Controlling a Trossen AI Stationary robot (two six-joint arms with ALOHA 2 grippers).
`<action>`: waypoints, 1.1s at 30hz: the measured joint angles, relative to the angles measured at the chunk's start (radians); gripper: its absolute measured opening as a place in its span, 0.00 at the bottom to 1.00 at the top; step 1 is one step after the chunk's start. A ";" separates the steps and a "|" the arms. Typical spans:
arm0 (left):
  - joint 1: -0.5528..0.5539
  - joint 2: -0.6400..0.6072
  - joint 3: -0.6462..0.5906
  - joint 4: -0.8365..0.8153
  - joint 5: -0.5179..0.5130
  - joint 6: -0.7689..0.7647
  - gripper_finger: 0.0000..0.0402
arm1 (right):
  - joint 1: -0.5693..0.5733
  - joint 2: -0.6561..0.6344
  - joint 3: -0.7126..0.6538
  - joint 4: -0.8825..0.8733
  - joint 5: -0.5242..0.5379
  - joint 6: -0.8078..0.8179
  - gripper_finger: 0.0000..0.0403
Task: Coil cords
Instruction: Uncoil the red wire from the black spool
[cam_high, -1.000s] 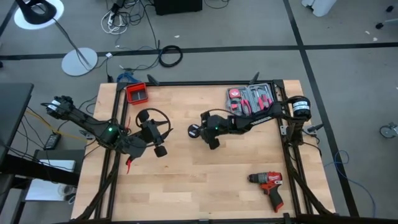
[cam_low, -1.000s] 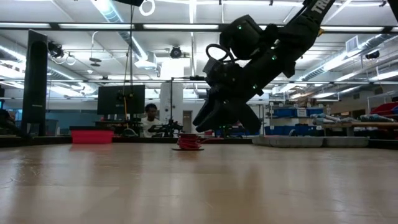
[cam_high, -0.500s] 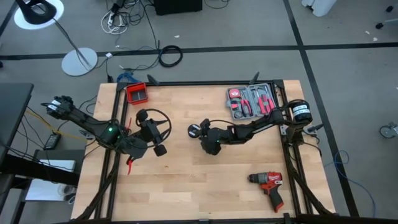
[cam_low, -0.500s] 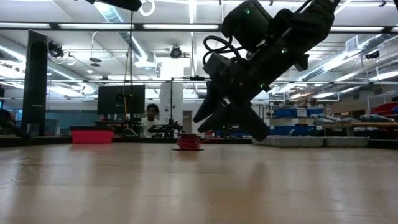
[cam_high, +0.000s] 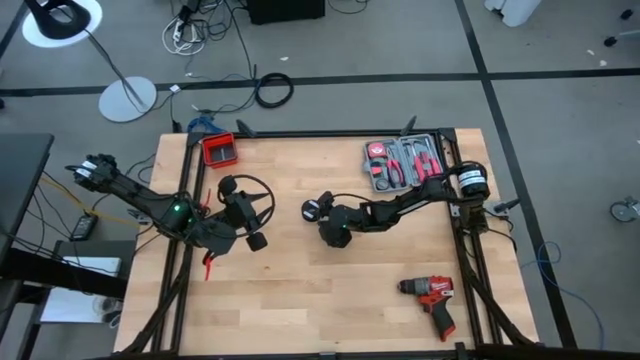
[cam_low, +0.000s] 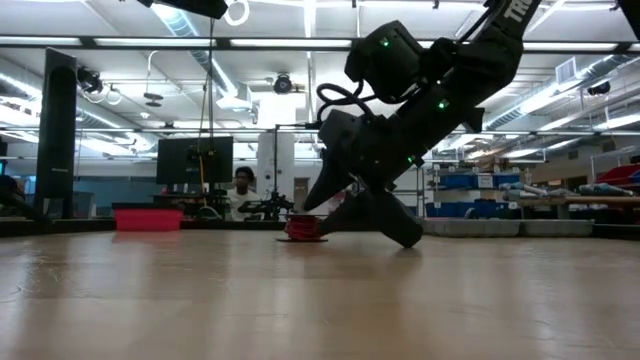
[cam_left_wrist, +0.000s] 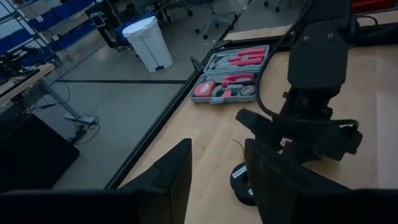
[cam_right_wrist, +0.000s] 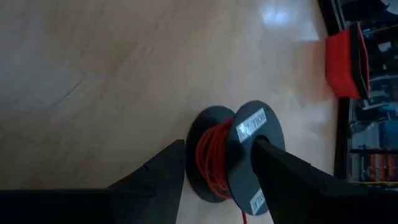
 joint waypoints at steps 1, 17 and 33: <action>0.000 0.000 0.000 0.001 0.000 0.000 0.38 | 0.000 0.003 0.003 0.004 0.009 -0.003 0.47; 0.000 0.000 0.000 -0.015 0.001 0.000 0.38 | -0.029 0.004 0.001 0.032 -0.016 0.013 0.35; 0.000 0.000 0.000 -0.015 0.001 -0.001 0.38 | -0.029 0.008 0.002 0.064 0.132 0.019 0.03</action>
